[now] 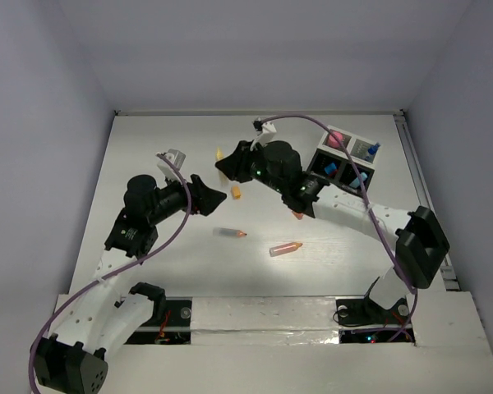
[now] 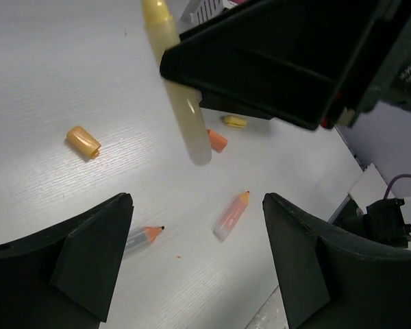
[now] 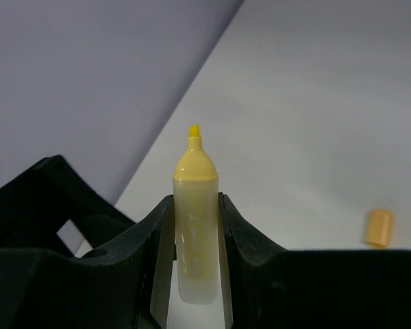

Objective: Sort the stationery into containers
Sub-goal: Pick up the pen from the center of the board.

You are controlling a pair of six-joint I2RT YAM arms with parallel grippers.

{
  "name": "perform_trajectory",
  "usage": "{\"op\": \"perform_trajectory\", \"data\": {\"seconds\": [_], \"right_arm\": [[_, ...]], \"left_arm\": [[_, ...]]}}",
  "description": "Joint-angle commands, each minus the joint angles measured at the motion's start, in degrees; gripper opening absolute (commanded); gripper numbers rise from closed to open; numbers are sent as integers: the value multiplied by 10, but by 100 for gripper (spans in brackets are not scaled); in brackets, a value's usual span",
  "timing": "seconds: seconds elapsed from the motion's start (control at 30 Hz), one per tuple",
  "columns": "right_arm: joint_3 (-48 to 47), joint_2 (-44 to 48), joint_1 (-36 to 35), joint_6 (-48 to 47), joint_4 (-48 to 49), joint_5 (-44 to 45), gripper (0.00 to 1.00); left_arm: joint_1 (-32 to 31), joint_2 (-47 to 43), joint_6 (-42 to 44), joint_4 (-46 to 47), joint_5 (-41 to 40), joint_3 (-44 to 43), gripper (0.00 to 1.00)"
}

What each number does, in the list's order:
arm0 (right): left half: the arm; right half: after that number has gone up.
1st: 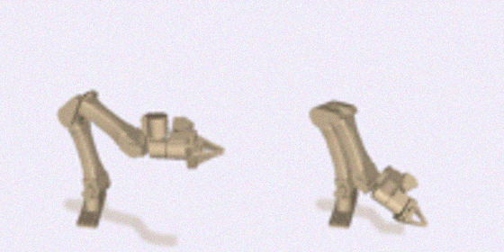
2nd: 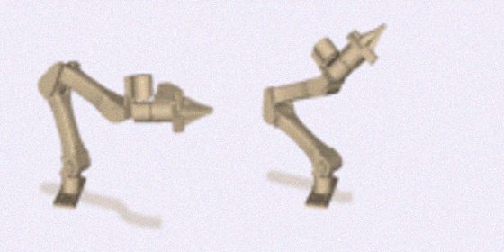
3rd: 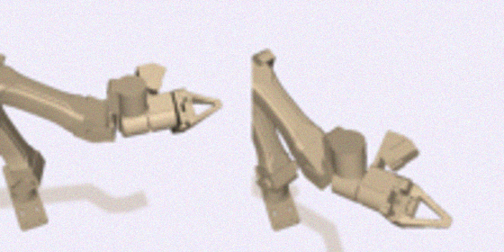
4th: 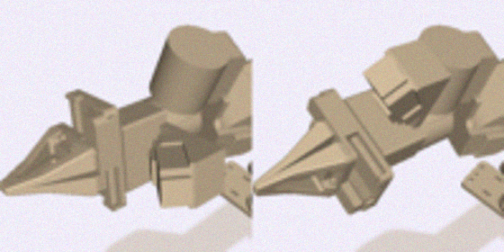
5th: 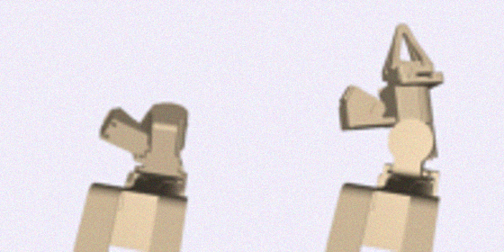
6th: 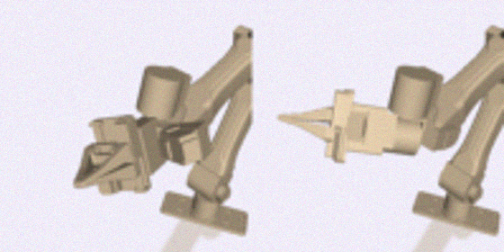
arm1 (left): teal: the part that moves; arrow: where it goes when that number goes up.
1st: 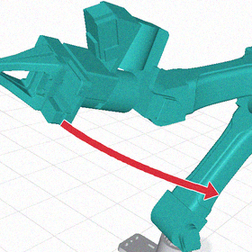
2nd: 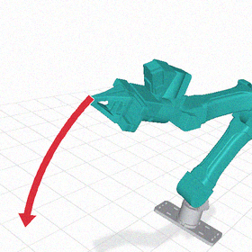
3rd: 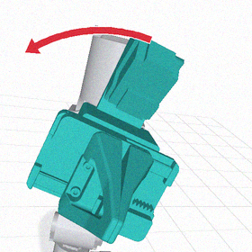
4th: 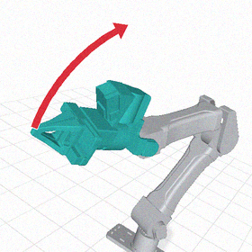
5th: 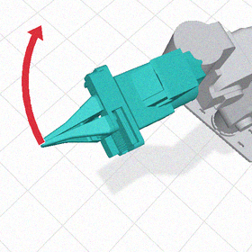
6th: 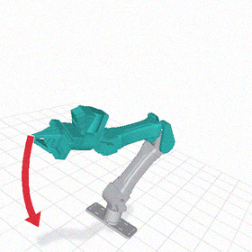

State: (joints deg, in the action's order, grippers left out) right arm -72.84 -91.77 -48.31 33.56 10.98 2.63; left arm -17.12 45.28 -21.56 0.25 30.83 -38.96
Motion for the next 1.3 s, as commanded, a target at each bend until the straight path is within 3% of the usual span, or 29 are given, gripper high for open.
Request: {"op": "perform_trajectory", "data": {"seconds": [0.0, 0.3, 0.63, 0.9, 1.0, 1.13, 1.27], "right_arm": [[-11, -10, -34, 27, 91, 9, 10], [-3, -21, -62, 37, 127, 18, 10], [14, -15, -73, 44, 136, 19, 10], [18, -26, -85, 58, 135, 8, 10], [27, -27, -86, 69, 141, 4, 10], [32, -22, -86, 78, 147, 0, 10], [36, -8, -86, 76, 134, 17, 17]], "left_arm": [[3, -5, -8, 36, 4, 2, 73], [3, -12, -1, 24, -34, 0, 63], [3, -16, 5, 15, -66, -6, 39], [3, -15, 9, 12, -76, -9, 36], [3, -19, 11, 9, -82, -8, 27], [3, -19, 12, 6, -85, -9, 0], [3, -24, 16, 3, -88, -11, 0]]}}
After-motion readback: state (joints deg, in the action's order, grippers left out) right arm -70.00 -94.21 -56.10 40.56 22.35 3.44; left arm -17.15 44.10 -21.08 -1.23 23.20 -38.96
